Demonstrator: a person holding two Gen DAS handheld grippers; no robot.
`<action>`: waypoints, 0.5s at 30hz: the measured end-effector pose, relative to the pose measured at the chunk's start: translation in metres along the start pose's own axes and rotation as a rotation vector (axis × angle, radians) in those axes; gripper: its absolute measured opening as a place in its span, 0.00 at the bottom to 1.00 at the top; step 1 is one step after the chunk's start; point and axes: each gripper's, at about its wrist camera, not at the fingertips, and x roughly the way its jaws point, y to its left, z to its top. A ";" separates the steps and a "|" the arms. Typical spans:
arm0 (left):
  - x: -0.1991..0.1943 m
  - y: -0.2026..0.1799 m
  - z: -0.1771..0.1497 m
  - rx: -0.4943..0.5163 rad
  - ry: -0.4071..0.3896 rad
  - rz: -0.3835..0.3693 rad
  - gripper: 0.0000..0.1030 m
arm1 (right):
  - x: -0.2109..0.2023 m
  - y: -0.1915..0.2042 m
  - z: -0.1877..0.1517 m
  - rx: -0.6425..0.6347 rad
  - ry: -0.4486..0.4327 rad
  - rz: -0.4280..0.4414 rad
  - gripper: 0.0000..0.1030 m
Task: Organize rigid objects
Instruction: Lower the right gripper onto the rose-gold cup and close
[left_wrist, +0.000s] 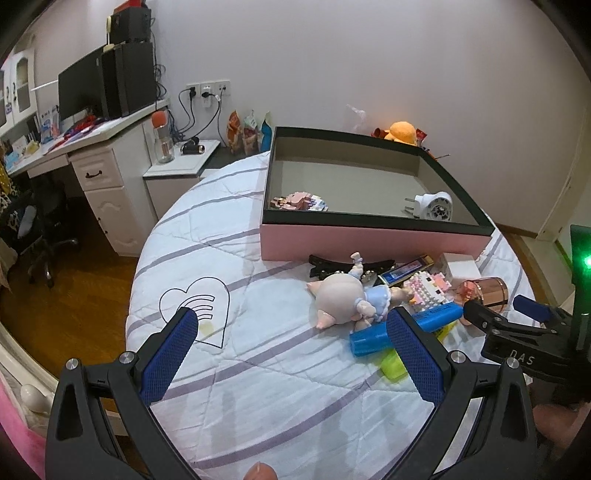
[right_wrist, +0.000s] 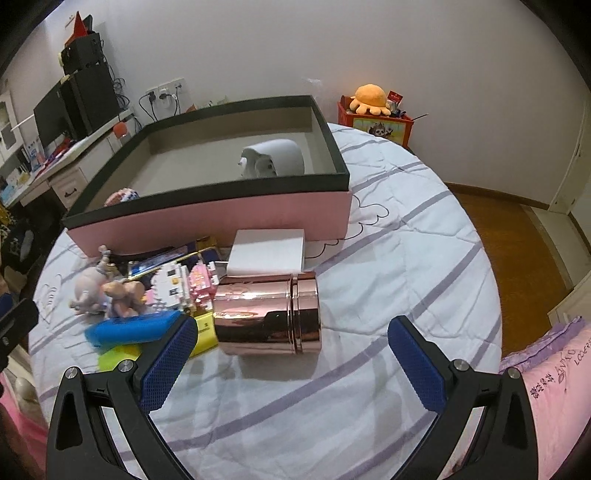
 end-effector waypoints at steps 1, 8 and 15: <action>0.002 0.001 0.000 -0.002 0.003 0.000 1.00 | 0.003 0.000 -0.001 0.000 0.001 -0.003 1.00; 0.010 0.001 0.002 -0.005 0.015 0.000 1.00 | 0.012 -0.001 -0.004 0.008 0.021 0.003 0.76; 0.013 -0.001 0.001 0.000 0.023 -0.003 1.00 | 0.012 0.004 -0.005 -0.015 0.015 0.007 0.54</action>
